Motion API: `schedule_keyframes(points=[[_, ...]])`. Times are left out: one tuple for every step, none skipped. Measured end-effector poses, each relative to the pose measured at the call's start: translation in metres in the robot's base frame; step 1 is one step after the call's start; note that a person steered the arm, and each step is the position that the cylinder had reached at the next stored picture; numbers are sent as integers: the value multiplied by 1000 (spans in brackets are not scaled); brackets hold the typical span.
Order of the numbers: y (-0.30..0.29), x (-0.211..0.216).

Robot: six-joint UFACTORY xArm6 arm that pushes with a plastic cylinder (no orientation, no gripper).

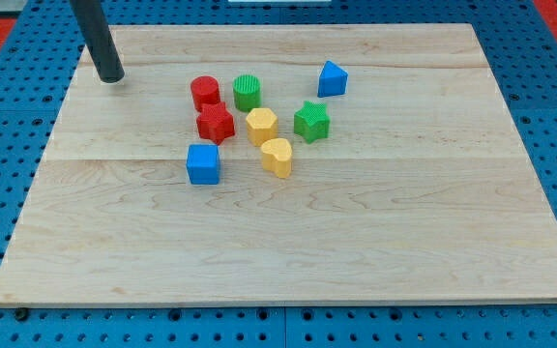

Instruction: Move the yellow hexagon to the bottom of the green star

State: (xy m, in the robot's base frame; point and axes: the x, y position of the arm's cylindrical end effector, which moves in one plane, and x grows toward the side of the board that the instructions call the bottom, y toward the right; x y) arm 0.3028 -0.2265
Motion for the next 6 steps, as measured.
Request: schedule_keyframes(points=[[-2, 1], [50, -29], [137, -52], [163, -34], [163, -32], [163, -32]])
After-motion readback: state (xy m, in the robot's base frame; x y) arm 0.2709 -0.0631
